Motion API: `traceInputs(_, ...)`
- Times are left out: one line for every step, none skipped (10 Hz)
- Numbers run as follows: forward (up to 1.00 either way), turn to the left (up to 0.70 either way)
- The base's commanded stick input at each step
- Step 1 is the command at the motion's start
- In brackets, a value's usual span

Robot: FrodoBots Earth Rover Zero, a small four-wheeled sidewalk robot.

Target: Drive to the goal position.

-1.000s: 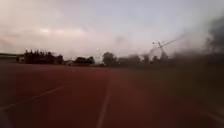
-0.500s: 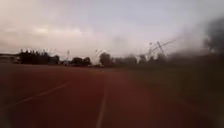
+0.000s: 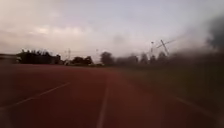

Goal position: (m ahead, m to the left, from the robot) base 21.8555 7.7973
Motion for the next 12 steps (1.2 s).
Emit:
traceInputs(0.70,0.00)
traceInputs(0.70,0.00)
traceInputs(0.70,0.00)
traceInputs(0.70,0.00)
traceInputs(0.70,0.00)
traceInputs(0.70,0.00)
traceInputs(0.70,0.05)
traceInputs(0.70,0.14)
traceInputs(0.70,0.32)
traceInputs(0.70,0.17)
traceInputs(0.70,0.02)
traceInputs(0.70,0.02)
